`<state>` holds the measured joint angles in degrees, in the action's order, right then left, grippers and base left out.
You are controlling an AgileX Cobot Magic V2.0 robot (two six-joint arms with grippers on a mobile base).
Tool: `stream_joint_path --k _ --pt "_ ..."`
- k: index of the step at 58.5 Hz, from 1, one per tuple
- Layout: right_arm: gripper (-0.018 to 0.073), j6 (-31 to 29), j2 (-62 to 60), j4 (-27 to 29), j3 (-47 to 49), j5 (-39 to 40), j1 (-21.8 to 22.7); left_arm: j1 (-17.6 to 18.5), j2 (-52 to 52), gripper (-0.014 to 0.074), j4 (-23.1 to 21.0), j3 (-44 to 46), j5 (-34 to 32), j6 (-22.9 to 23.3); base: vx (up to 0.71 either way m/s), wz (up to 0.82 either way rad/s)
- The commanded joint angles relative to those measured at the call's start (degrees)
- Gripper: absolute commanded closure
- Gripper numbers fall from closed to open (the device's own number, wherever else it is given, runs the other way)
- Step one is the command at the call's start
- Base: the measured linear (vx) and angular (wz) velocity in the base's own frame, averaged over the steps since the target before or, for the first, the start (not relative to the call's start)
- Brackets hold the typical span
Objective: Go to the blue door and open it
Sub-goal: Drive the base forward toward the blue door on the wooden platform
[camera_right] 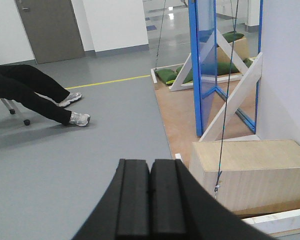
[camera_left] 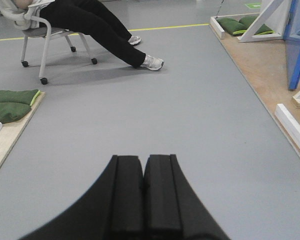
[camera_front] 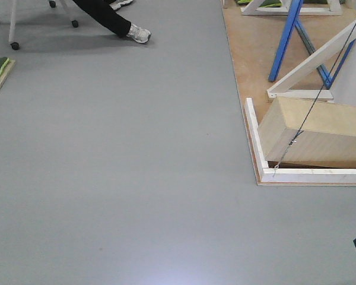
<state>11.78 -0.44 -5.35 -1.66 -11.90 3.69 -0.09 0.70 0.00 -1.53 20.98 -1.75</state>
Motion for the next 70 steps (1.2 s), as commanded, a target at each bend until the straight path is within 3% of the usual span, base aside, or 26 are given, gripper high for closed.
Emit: stream_joint_path --k 1,70 --pt "0.0568 -0.55 -1.07 -0.26 -1.09 4.82 -0.1 -0.14 0.81 0.0526 0.0 -0.03 -4.48 0.18 0.0 0.0" --pt "0.0568 -0.55 -1.07 -0.26 -1.09 4.78 -0.1 -0.14 0.81 0.0526 0.0 -0.03 -4.48 0.18 0.04 0.01"
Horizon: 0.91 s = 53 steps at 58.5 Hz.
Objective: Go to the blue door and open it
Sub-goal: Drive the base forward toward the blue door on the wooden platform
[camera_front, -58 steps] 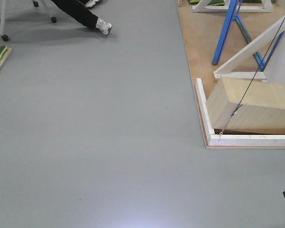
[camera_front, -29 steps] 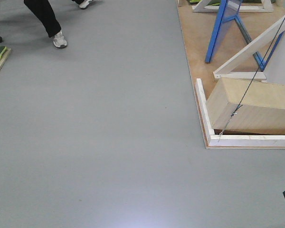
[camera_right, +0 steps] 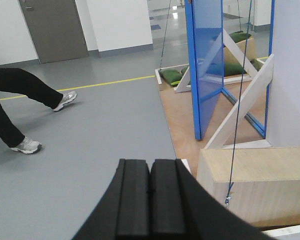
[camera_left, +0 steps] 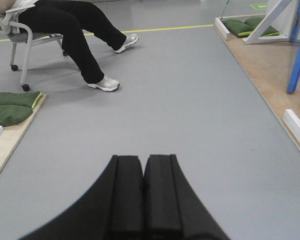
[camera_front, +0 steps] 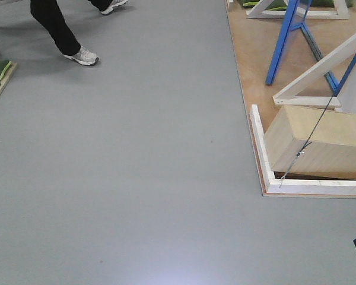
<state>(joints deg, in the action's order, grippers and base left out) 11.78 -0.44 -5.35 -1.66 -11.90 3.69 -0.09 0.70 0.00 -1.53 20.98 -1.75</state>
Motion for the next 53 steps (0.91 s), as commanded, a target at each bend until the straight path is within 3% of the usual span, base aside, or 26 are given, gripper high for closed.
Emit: stream_joint_path --k 1,53 --pt "0.0568 -0.55 -1.07 -0.26 -1.09 4.78 -0.1 -0.14 0.81 0.0526 0.0 -0.03 -4.48 0.18 0.16 0.09" --pt "0.0566 -0.55 -1.07 -0.26 -1.09 4.83 -0.1 -0.14 0.81 0.0526 0.0 -0.03 -4.48 0.18 0.19 -0.04"
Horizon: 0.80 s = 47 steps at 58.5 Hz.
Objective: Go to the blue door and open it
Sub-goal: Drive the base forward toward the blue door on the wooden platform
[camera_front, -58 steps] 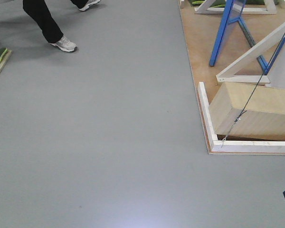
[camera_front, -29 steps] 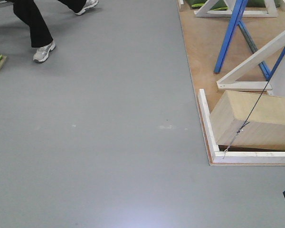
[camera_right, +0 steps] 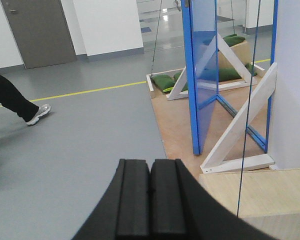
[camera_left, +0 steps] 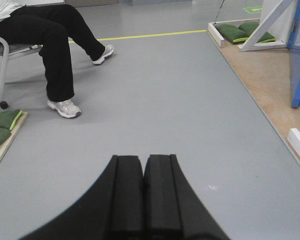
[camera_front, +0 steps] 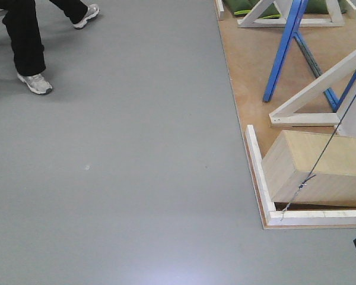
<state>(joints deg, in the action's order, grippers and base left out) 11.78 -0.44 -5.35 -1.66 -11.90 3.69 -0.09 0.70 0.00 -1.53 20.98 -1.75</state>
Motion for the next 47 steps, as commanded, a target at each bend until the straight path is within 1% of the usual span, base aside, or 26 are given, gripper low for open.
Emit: stream_joint_path --k 1,47 --pt "0.0566 -0.55 -1.07 -0.26 -1.09 4.83 -0.1 -0.14 0.81 0.0526 0.0 -0.03 -4.48 0.18 0.28 0.0" --pt "0.0568 -0.55 -1.07 -0.26 -1.09 4.79 -0.1 -0.14 0.81 0.0526 0.0 -0.03 -4.48 0.18 0.36 0.0"
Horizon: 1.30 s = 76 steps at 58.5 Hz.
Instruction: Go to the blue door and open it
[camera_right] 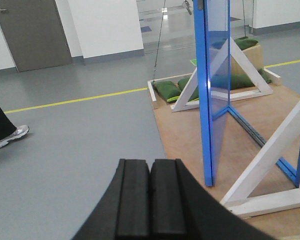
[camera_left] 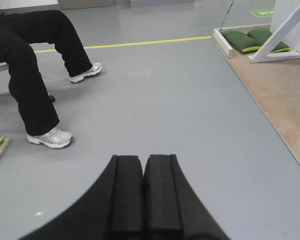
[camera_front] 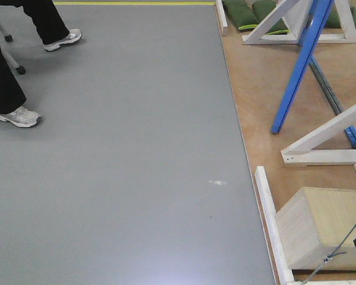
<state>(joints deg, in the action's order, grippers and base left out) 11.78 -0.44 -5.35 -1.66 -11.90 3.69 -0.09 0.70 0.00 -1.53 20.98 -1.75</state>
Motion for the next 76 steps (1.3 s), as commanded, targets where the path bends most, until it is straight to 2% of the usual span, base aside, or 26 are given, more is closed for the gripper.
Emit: stream_joint_path --k 1,76 --pt "0.0568 -0.55 -1.07 -0.26 -1.09 4.79 -0.1 -0.14 0.81 0.0526 0.0 -0.03 -4.48 0.18 0.39 0.02" --pt "0.0568 -0.55 -1.07 -0.26 -1.09 4.97 -0.1 -0.14 0.81 0.0526 0.0 -0.03 -4.48 0.18 0.42 0.02"
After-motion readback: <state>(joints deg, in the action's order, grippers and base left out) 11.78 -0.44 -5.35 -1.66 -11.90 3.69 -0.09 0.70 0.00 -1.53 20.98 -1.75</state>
